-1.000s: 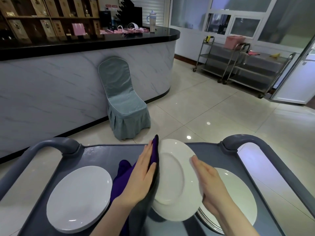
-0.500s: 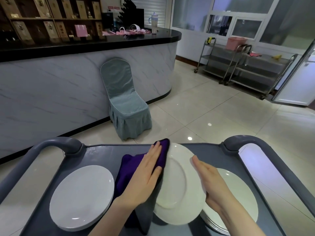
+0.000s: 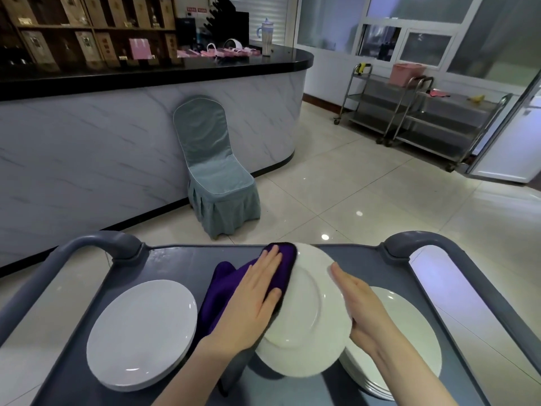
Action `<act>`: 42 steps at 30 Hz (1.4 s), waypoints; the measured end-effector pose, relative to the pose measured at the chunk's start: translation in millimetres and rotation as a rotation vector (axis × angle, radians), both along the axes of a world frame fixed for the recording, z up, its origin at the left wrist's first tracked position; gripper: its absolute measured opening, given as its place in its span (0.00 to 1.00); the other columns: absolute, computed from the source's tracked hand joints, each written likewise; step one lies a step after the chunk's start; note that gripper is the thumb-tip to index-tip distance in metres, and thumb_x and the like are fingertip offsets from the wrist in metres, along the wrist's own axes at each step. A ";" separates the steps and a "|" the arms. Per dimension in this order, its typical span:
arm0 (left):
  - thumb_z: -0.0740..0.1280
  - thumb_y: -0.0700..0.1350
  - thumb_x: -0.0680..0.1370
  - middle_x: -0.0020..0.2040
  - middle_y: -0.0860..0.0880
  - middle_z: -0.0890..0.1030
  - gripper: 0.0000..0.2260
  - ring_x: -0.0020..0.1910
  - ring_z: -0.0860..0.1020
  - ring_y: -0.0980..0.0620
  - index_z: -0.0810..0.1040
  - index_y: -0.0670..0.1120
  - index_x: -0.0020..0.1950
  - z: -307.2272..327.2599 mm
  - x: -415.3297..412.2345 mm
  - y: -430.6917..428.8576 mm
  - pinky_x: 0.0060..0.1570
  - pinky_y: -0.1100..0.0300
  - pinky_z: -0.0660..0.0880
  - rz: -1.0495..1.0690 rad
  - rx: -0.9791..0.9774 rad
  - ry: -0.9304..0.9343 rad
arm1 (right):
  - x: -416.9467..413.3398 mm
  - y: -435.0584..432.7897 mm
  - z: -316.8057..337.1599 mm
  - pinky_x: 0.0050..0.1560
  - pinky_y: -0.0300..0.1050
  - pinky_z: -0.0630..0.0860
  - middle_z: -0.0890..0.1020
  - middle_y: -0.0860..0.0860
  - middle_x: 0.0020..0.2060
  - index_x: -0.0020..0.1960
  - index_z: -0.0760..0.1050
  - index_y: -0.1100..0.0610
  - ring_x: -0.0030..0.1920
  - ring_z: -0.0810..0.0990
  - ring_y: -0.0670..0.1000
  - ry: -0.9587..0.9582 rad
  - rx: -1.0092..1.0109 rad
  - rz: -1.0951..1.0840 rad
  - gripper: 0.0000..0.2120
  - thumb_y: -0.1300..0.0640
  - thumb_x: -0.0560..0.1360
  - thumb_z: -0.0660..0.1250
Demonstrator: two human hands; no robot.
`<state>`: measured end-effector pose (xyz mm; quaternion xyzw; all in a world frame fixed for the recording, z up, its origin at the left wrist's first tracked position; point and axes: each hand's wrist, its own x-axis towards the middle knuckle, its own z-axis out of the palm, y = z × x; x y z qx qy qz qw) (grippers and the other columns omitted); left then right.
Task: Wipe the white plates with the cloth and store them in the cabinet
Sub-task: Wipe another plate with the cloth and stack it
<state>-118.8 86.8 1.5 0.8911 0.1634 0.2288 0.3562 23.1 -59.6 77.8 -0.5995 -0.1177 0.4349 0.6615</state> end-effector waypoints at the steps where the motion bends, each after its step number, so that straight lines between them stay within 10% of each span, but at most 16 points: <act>1: 0.57 0.43 0.84 0.79 0.64 0.49 0.28 0.78 0.47 0.63 0.48 0.59 0.79 -8.8 -5.4 -2.0 0.78 0.51 0.51 0.030 -0.083 -0.002 | 3.1 -0.9 0.8 0.47 0.48 0.80 0.86 0.59 0.51 0.57 0.81 0.61 0.49 0.86 0.56 0.000 0.007 -0.024 0.17 0.51 0.80 0.63; 11: 0.48 0.47 0.76 0.77 0.66 0.37 0.34 0.77 0.37 0.60 0.33 0.67 0.75 -41.4 8.1 -69.8 0.74 0.63 0.33 0.140 0.060 0.032 | -6.5 15.9 -6.4 0.50 0.52 0.78 0.86 0.54 0.54 0.62 0.77 0.56 0.52 0.86 0.53 0.239 0.143 -0.256 0.19 0.45 0.83 0.57; 19: 0.50 0.44 0.83 0.78 0.65 0.38 0.30 0.78 0.39 0.58 0.38 0.65 0.77 -42.3 4.4 -45.3 0.75 0.64 0.39 0.222 -0.086 -0.110 | 0.9 17.0 0.5 0.50 0.51 0.78 0.86 0.51 0.54 0.62 0.77 0.56 0.51 0.86 0.50 0.221 0.179 -0.303 0.19 0.44 0.82 0.58; 26: 0.57 0.46 0.74 0.81 0.53 0.46 0.38 0.80 0.46 0.50 0.43 0.52 0.81 -36.0 16.3 -69.7 0.74 0.49 0.50 0.043 0.343 0.105 | -32.7 30.1 -8.3 0.56 0.52 0.79 0.86 0.56 0.51 0.59 0.80 0.58 0.53 0.85 0.55 0.237 0.060 -0.310 0.18 0.45 0.81 0.63; 36: 0.46 0.49 0.82 0.78 0.67 0.43 0.24 0.78 0.44 0.61 0.44 0.60 0.78 -10.6 15.8 -39.4 0.76 0.62 0.42 0.087 -0.113 -0.100 | -66.0 26.9 -15.1 0.42 0.30 0.78 0.87 0.46 0.48 0.56 0.82 0.52 0.49 0.85 0.41 -0.073 0.028 -0.100 0.13 0.56 0.83 0.58; 42: 0.51 0.44 0.78 0.80 0.59 0.39 0.35 0.79 0.42 0.56 0.33 0.60 0.77 -32.7 8.6 -59.2 0.76 0.57 0.43 -0.006 0.215 0.050 | -55.6 32.9 -11.4 0.57 0.46 0.78 0.87 0.54 0.49 0.55 0.83 0.58 0.54 0.85 0.51 -0.029 0.028 -0.211 0.14 0.53 0.83 0.60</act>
